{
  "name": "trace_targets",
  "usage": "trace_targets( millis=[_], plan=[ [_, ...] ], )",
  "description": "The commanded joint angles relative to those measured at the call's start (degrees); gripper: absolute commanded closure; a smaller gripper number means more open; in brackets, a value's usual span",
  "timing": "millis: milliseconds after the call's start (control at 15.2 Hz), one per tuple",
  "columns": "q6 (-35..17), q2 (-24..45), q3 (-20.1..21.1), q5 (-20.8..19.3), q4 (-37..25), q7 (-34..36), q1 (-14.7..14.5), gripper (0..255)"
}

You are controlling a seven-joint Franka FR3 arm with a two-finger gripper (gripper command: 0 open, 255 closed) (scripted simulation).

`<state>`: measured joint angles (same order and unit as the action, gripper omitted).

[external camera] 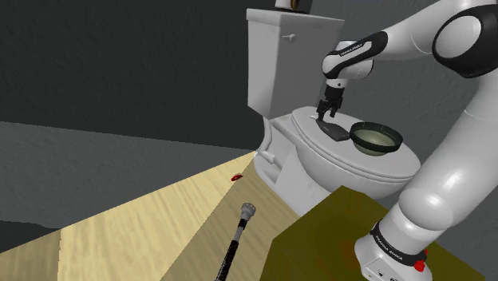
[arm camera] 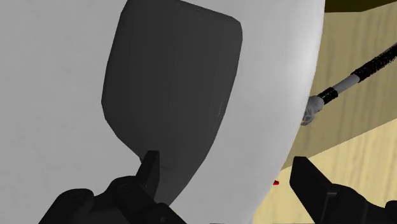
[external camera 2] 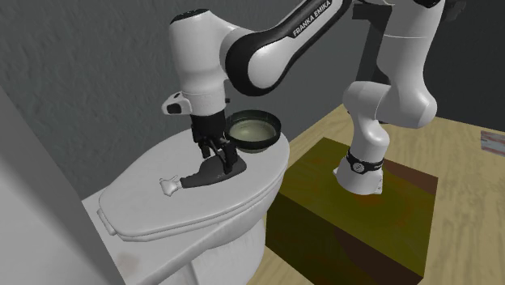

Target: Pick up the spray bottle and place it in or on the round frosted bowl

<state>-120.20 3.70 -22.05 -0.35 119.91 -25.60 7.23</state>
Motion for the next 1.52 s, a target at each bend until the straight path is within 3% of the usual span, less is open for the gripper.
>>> trace_targets(
  millis=[0, 198, 660, 1188, 1254, 1452],
  plan=[
    [-1.04, 4.71, -0.58, 2.11, -3.69, -2.55, 1.05, 0],
    [-1.63, 9.98, -0.63, 4.52, -8.34, -5.02, 2.60, 0],
    [-6.80, 12.83, -0.15, 5.98, -5.80, -5.99, 3.08, 0],
    [-6.79, 12.82, -0.14, 5.97, -5.80, -5.99, 3.09, 0],
    [-6.79, 12.82, -0.14, 5.97, -5.80, -5.99, 3.09, 255],
    [-6.79, 12.83, -0.14, 5.97, -5.81, -5.99, 3.09, 255]
  ],
)
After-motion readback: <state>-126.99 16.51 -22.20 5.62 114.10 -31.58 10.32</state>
